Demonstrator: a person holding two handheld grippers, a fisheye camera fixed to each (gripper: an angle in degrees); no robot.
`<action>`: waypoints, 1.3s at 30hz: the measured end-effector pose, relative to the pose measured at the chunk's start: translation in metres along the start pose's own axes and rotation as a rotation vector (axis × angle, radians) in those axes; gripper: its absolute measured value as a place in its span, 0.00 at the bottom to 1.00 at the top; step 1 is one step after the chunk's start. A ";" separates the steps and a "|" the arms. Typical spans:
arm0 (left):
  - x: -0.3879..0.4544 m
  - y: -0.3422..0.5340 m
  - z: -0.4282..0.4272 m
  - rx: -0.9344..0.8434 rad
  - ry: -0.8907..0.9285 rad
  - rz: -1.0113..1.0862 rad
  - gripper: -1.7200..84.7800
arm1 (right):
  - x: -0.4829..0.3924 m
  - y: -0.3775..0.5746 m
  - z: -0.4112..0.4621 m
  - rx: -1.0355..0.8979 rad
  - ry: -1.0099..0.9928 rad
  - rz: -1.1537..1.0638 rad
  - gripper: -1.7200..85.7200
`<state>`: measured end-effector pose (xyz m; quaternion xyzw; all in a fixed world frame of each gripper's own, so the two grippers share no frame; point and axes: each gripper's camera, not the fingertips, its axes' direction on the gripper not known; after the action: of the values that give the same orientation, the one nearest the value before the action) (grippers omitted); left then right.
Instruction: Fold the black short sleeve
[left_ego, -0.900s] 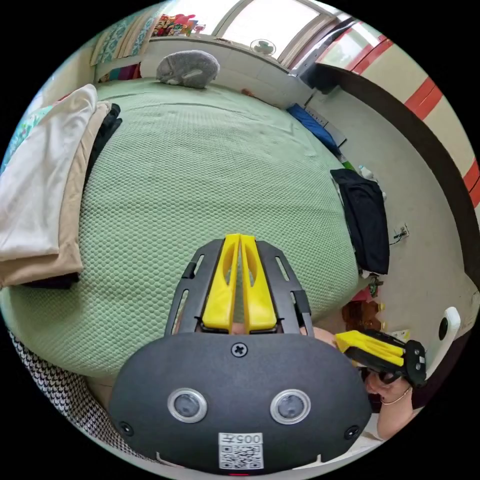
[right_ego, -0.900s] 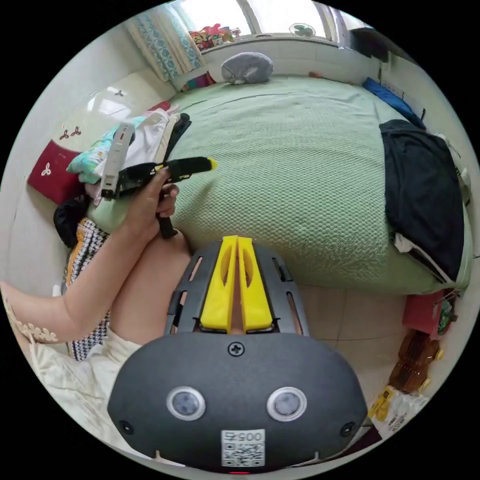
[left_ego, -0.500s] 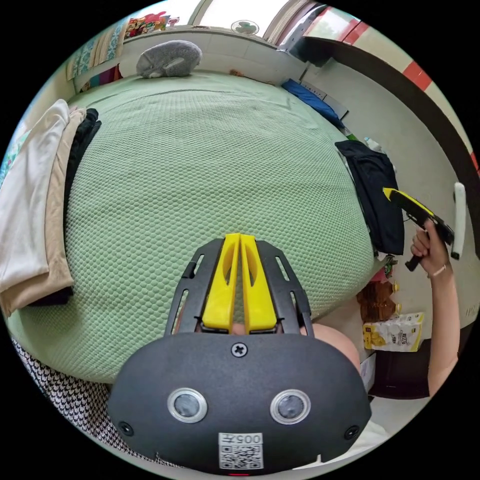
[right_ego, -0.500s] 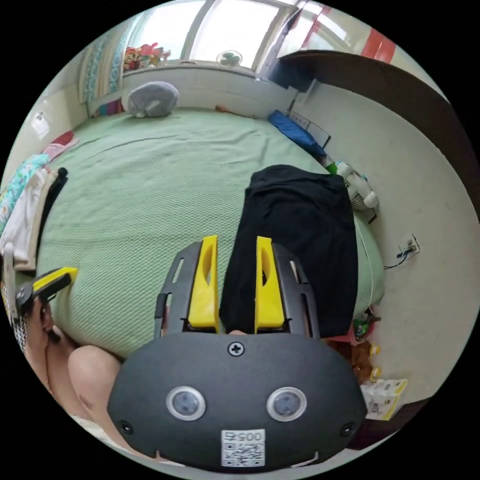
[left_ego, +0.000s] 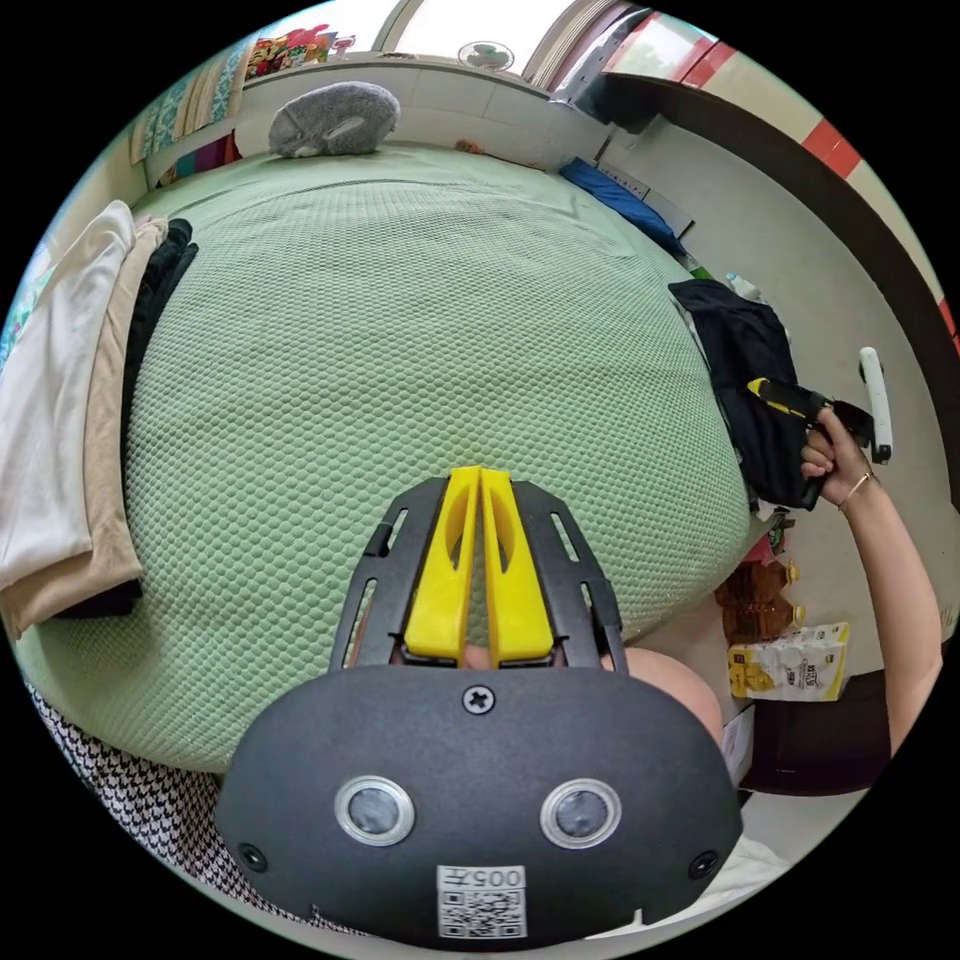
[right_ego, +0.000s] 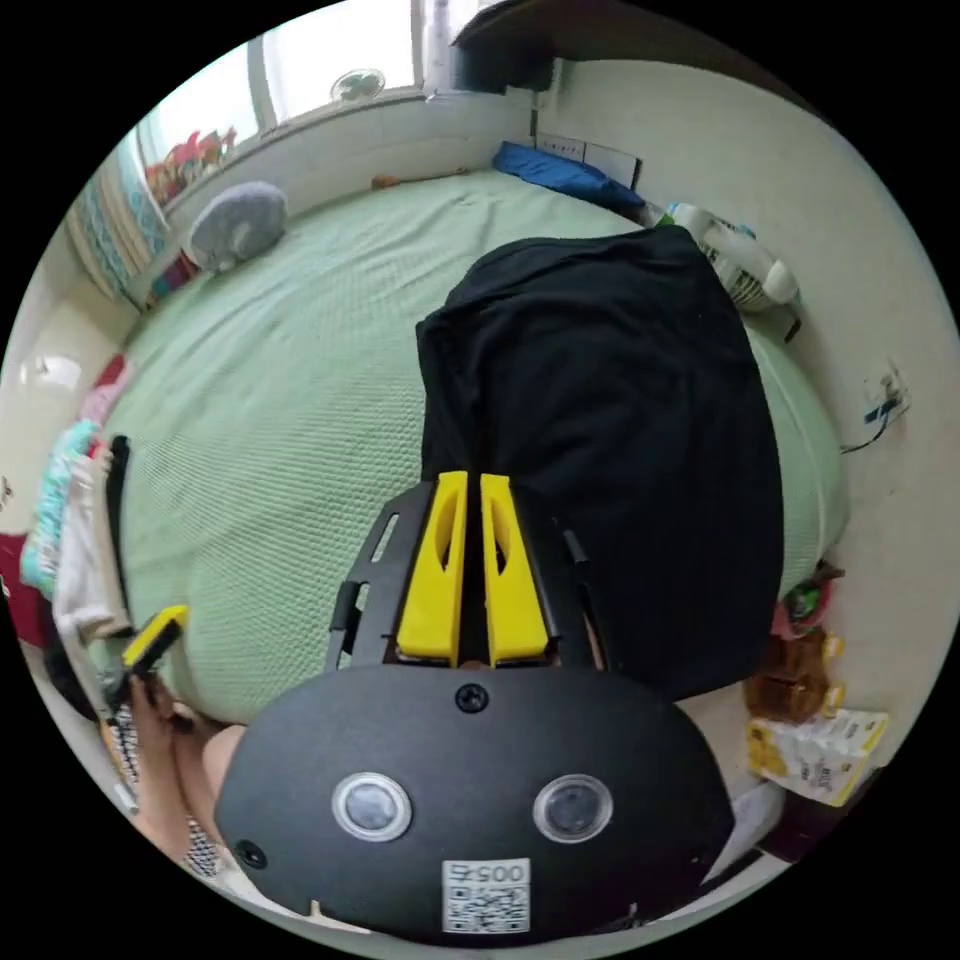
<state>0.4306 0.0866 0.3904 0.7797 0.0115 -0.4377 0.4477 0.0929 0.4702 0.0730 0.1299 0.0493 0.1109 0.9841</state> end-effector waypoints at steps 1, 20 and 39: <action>-0.002 0.000 0.001 0.001 0.005 -0.004 0.01 | 0.016 -0.001 -0.013 0.035 -0.072 0.048 0.01; -0.039 0.010 -0.002 0.002 0.142 -0.065 0.01 | -0.090 -0.014 -0.052 0.013 -0.214 -0.209 0.01; -0.061 0.034 -0.033 0.060 0.173 -0.159 0.01 | -0.352 0.018 -0.020 -0.113 -0.567 -0.524 0.06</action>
<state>0.4290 0.1121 0.4632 0.8243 0.0990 -0.4029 0.3852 -0.2547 0.4112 0.0828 0.0838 -0.1993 -0.1819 0.9592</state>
